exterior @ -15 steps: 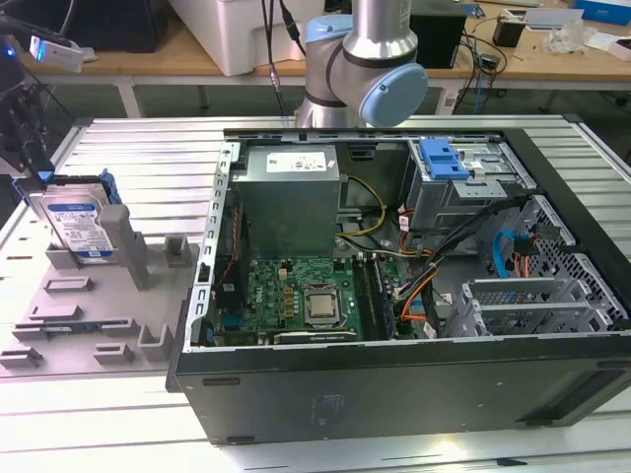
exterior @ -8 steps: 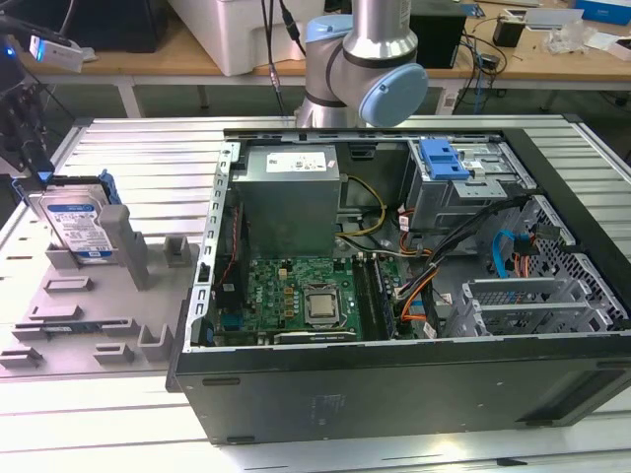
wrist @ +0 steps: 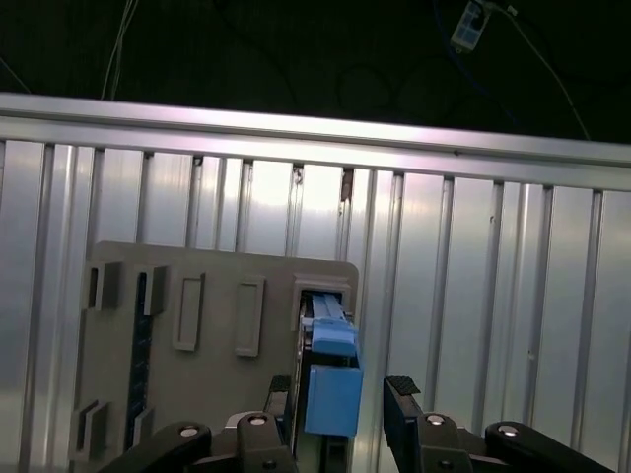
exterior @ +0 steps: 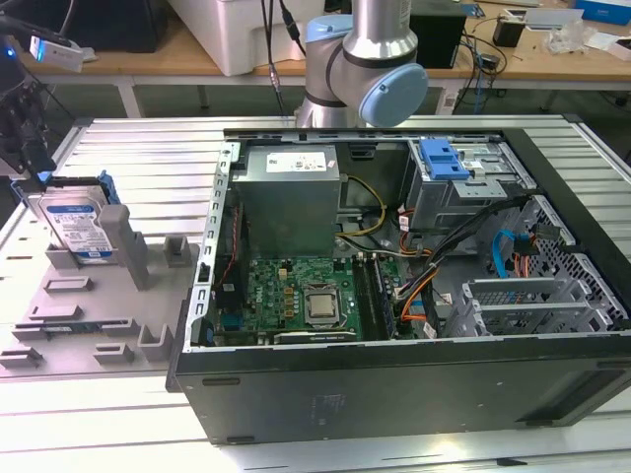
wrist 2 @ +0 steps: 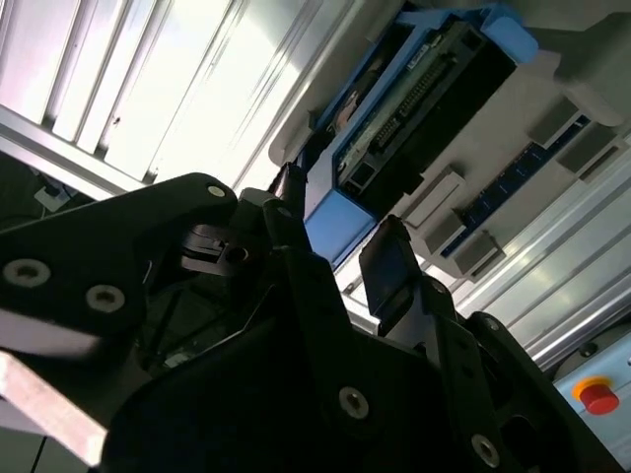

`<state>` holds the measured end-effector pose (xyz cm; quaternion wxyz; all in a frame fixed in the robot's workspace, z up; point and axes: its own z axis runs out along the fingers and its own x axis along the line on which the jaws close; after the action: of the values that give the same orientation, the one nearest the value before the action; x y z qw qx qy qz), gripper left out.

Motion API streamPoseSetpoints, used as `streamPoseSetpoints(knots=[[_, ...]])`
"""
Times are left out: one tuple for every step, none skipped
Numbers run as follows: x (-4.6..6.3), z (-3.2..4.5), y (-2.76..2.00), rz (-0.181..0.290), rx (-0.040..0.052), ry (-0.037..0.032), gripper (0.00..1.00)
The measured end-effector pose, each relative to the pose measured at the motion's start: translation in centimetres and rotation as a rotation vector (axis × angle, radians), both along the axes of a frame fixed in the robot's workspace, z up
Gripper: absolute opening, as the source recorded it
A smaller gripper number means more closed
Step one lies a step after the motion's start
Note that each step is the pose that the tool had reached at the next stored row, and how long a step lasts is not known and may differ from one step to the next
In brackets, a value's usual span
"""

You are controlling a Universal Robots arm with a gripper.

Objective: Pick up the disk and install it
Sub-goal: 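Pick up the disk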

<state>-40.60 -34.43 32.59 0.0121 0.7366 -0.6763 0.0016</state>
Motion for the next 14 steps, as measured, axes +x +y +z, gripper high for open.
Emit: streamPoseSetpoints(knots=[[-0.01,-0.05,0.0,0.0,0.0,-0.0002,0.5],[-0.03,-0.11,-0.02,0.0,0.0,-0.0003,0.5],[-0.07,-0.21,-0.05,-0.001,0.0001,-0.0007,0.5],[-0.09,-0.25,-0.08,-0.003,0.0,-0.0008,0.5],[-0.1,-0.28,-0.09,-0.005,0.0,-0.0008,0.5],[-0.11,-0.3,-0.11,-0.008,-0.0001,-0.0007,0.5],[-0.11,-0.32,-0.12,-0.01,0.0,-0.0006,0.5],[-0.12,-0.34,-0.14,-0.015,-0.0001,-0.0005,0.5],[-0.11,-0.35,-0.14,-0.02,-0.0001,-0.0006,0.5],[-0.11,-0.37,-0.15,-0.026,0.0,-0.0007,0.5],[-0.11,-0.39,-0.16,-0.031,0.0,-0.0007,0.5],[-0.11,-0.4,-0.18,-0.035,0.0,-0.0008,0.5],[-0.11,-0.42,-0.2,-0.038,0.0,-0.0009,0.5],[-0.11,-0.43,-0.21,-0.043,0.0,-0.0008,0.5]])
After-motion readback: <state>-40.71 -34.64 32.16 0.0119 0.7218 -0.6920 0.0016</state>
